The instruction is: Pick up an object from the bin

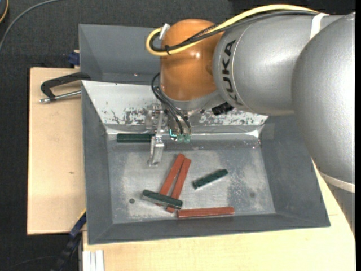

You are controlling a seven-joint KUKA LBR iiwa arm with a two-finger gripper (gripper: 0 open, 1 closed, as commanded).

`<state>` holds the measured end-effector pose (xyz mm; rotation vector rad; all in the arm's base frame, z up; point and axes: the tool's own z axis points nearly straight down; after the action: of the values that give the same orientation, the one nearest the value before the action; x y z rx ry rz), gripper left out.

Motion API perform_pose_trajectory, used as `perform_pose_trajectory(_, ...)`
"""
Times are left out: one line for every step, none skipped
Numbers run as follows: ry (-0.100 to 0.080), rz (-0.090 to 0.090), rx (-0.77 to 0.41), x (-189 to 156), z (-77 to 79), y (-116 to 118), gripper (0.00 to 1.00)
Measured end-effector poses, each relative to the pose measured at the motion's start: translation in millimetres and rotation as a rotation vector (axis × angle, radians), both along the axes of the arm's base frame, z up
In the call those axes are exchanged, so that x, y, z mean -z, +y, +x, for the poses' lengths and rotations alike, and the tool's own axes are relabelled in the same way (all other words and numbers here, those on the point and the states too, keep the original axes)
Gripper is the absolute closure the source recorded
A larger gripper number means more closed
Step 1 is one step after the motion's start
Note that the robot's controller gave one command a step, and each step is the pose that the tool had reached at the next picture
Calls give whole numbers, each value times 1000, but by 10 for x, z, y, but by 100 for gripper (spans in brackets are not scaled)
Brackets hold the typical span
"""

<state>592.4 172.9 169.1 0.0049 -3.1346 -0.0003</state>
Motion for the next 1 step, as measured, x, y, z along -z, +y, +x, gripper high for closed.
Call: perform_pose_trajectory(1,-2,-9,995,-500,-690,0)
